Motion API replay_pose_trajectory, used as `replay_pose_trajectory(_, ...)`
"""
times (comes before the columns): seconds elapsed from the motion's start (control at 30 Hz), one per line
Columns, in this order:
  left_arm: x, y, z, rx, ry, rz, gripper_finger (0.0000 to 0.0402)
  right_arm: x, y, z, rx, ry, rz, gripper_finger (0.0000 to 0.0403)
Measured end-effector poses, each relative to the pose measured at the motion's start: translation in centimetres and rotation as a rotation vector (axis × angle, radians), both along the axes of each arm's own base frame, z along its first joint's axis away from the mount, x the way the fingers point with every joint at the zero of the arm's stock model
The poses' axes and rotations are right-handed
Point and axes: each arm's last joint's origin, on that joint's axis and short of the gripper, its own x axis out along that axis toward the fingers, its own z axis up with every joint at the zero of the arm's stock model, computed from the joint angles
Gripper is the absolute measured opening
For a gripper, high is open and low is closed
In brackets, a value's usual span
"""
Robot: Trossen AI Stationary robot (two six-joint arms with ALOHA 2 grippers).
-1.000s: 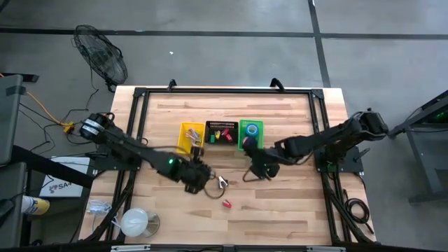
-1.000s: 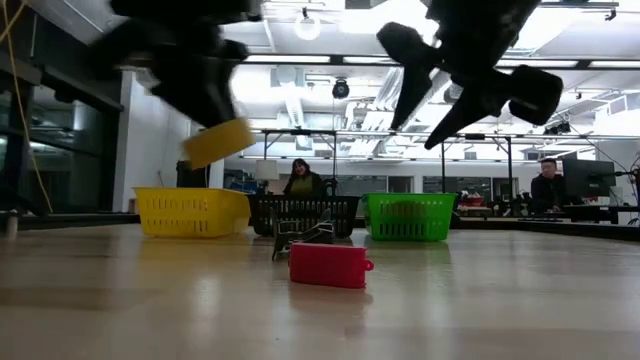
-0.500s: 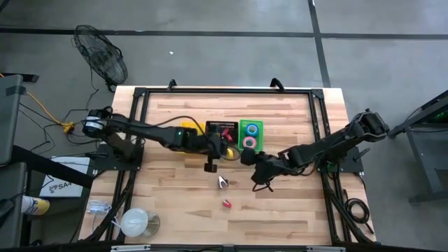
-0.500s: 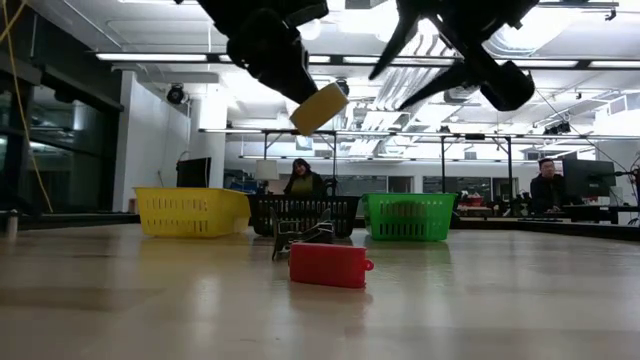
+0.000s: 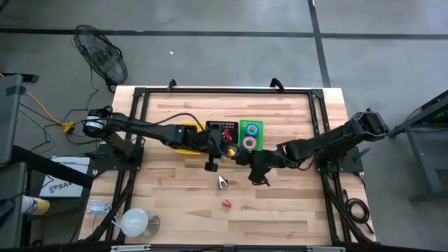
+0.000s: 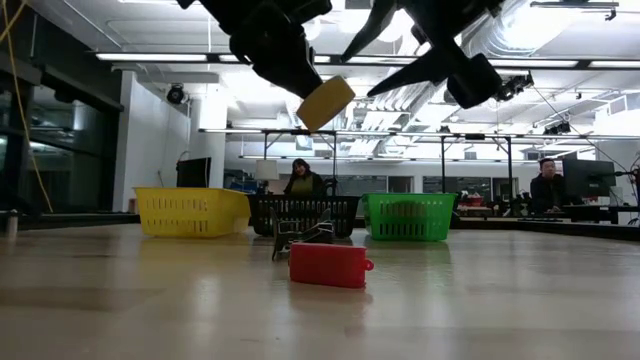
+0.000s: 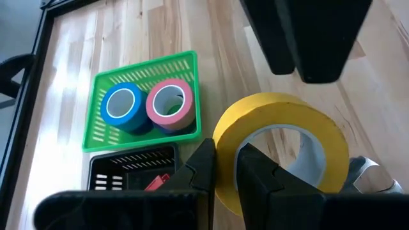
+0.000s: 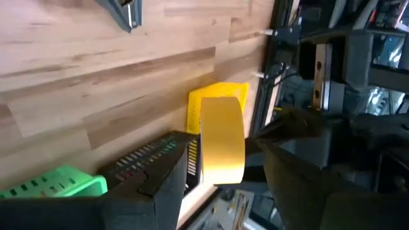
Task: Pick and place Stapler, Stapler remover, tape
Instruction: Put the yellow tape into the green bin
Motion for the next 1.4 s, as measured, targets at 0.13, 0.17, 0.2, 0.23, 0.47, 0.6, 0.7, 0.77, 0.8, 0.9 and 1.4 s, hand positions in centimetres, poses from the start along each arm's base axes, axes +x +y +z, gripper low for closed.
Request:
replay_pose_trajectory(0.13, 0.0, 0.0, 0.0, 0.001, 0.000, -0.001, 0.0033, 0.2, -0.5, 0.0, 0.006, 0.005, 0.028, 0.0197)
replay_pose_trajectory(0.17, 0.0, 0.0, 0.0, 0.001, 0.000, -0.001, 0.0033, 0.3, -0.6, 0.1, 0.003, 0.000, 0.034, 0.0197)
replay_pose_trajectory(0.2, 0.0, 0.0, 0.0, 0.001, 0.000, -0.001, 0.0033, 0.3, -0.7, 0.2, 0.007, -0.008, 0.045, 0.0197)
replay_pose_trajectory(0.23, 0.0, 0.0, 0.0, 0.002, 0.000, -0.002, 0.0033, 0.4, -0.8, 0.2, 0.016, -0.017, 0.056, 0.0197)
replay_pose_trajectory(0.47, 0.0, -0.1, 0.0, 0.013, 0.003, -0.018, 0.0033, 1.5, -1.3, -1.3, 0.003, 0.028, 0.114, 0.0197)
replay_pose_trajectory(0.6, 0.0, -0.1, -0.1, 0.010, 0.010, -0.033, 0.0033, 2.2, -1.2, -2.1, -0.018, 0.016, 0.084, 0.0197)
replay_pose_trajectory(0.7, -0.1, -0.1, -0.2, 0.011, 0.025, -0.034, 0.0033, 2.2, -1.3, -2.1, -0.037, 0.014, 0.059, 0.0197)
replay_pose_trajectory(0.77, -0.2, -0.1, -0.2, 0.011, 0.031, -0.034, 0.0033, 2.2, -1.4, -2.0, -0.051, 0.003, 0.034, 0.0197)
replay_pose_trajectory(0.8, -0.2, -0.1, -0.2, 0.011, 0.032, -0.034, 0.0033, 2.2, -1.4, -2.0, -0.063, 0.000, 0.013, 0.0197)
replay_pose_trajectory(0.9, -0.2, -0.1, -0.3, 0.011, 0.035, -0.034, 0.0033, 2.2, -1.4, -1.8, -0.076, -0.019, -0.012, 0.0197)
replay_pose_trajectory(1.4, -0.2, -0.1, -0.2, 0.013, 0.035, -0.031, 0.0033, 2.1, -0.5, -1.8, -0.041, -0.015, 0.053, 0.0144)
